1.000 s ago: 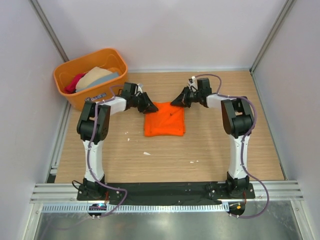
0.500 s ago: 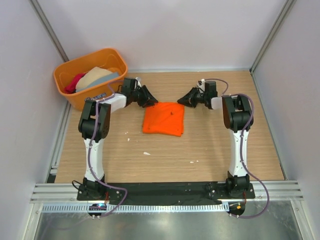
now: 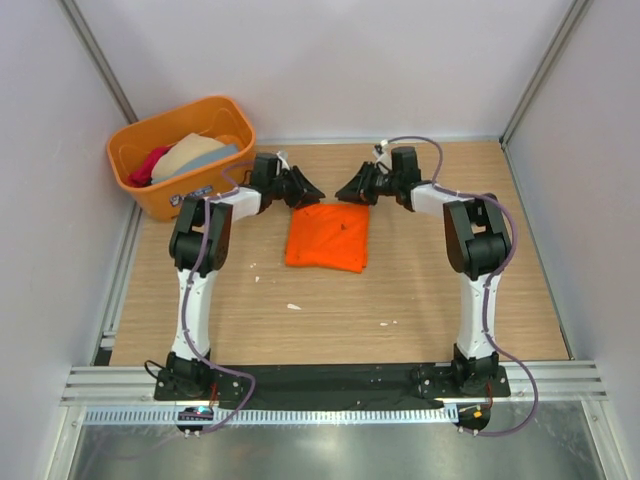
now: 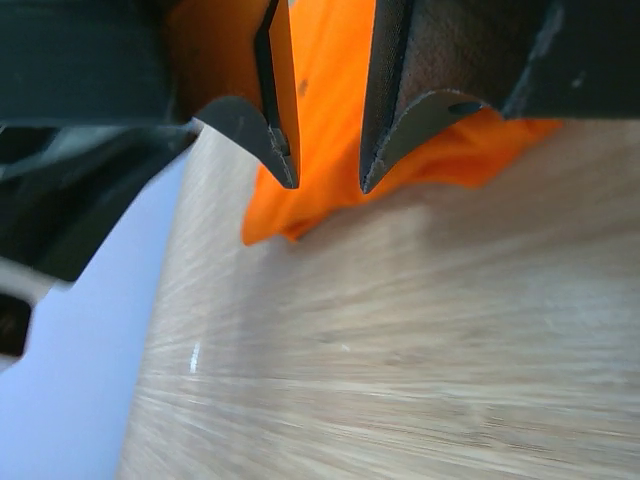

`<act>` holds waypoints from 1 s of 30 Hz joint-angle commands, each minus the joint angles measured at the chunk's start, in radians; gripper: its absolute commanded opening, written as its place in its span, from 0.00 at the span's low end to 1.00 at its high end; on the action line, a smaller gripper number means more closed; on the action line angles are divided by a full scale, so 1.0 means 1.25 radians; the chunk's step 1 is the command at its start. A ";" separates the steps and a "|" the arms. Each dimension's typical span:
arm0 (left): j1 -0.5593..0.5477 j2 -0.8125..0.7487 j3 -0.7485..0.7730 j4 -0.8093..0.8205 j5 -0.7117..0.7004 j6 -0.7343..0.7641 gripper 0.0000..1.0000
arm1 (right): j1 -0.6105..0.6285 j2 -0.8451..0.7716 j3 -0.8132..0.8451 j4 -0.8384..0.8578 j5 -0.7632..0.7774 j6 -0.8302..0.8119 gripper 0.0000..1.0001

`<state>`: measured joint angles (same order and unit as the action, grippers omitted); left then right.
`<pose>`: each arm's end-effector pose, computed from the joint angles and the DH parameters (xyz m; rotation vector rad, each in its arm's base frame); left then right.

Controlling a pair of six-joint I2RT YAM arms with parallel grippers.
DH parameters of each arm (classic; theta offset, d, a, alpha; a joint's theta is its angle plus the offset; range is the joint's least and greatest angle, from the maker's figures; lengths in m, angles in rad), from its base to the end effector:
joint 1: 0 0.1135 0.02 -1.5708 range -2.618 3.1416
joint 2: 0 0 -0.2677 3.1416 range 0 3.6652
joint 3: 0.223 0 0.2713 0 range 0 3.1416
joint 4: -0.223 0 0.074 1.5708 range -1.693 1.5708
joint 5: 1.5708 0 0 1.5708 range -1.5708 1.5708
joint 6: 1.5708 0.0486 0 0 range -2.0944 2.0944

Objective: Fold and stack the t-shirts
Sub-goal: Neatly place the folded tshirt to the corner

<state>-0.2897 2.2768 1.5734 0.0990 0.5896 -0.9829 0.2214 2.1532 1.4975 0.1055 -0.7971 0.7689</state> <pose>0.4987 -0.1768 0.1268 -0.4485 2.3500 -1.3136 0.4856 0.1449 0.1669 0.0958 2.2650 1.4044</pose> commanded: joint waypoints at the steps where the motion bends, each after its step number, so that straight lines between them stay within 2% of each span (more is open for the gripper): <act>1: 0.011 0.061 0.040 0.079 0.009 -0.037 0.31 | 0.020 0.021 -0.106 0.151 -0.009 0.094 0.26; 7: 0.018 0.093 0.143 -0.112 -0.025 0.067 0.29 | -0.037 0.070 -0.123 0.088 0.002 0.010 0.22; 11: 0.018 0.027 0.173 -0.230 -0.060 0.139 0.44 | -0.037 0.016 -0.061 -0.079 0.026 -0.092 0.23; 13: 0.017 -0.038 0.165 -0.268 -0.063 0.157 0.47 | -0.032 -0.012 -0.030 -0.166 0.045 -0.144 0.26; 15: 0.013 -0.093 0.142 -0.293 -0.067 0.175 0.50 | -0.019 -0.056 0.006 -0.255 0.065 -0.172 0.36; 18: -0.006 -0.205 0.045 -0.289 -0.048 0.178 0.51 | 0.008 -0.108 0.023 -0.336 0.054 -0.213 0.40; 21: -0.044 -0.302 -0.075 -0.262 -0.030 0.165 0.44 | 0.041 -0.159 -0.037 -0.278 -0.002 -0.150 0.38; 22: -0.050 -0.320 -0.151 -0.209 -0.009 0.147 0.38 | 0.050 -0.170 -0.089 -0.255 -0.011 -0.107 0.36; 23: -0.057 -0.347 -0.189 -0.175 -0.001 0.130 0.35 | 0.056 -0.181 -0.120 -0.191 -0.024 -0.085 0.28; 24: -0.063 -0.354 -0.225 -0.137 0.008 0.088 0.33 | 0.063 -0.191 -0.150 -0.156 -0.035 -0.067 0.24; 26: -0.079 -0.351 -0.310 -0.019 0.037 0.050 0.25 | 0.066 -0.187 -0.234 -0.069 -0.051 -0.017 0.13; 28: -0.092 -0.321 -0.360 0.090 0.060 -0.005 0.21 | 0.065 -0.174 -0.309 -0.011 -0.061 0.006 0.09; 30: -0.107 -0.272 -0.369 0.112 0.081 -0.014 0.17 | 0.063 -0.159 -0.341 0.026 -0.063 -0.001 0.06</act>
<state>-0.4103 1.8477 1.1614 0.0776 0.6312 -0.9272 0.3191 1.9190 1.1484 0.0223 -0.8482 0.7147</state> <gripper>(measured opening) 0.181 0.069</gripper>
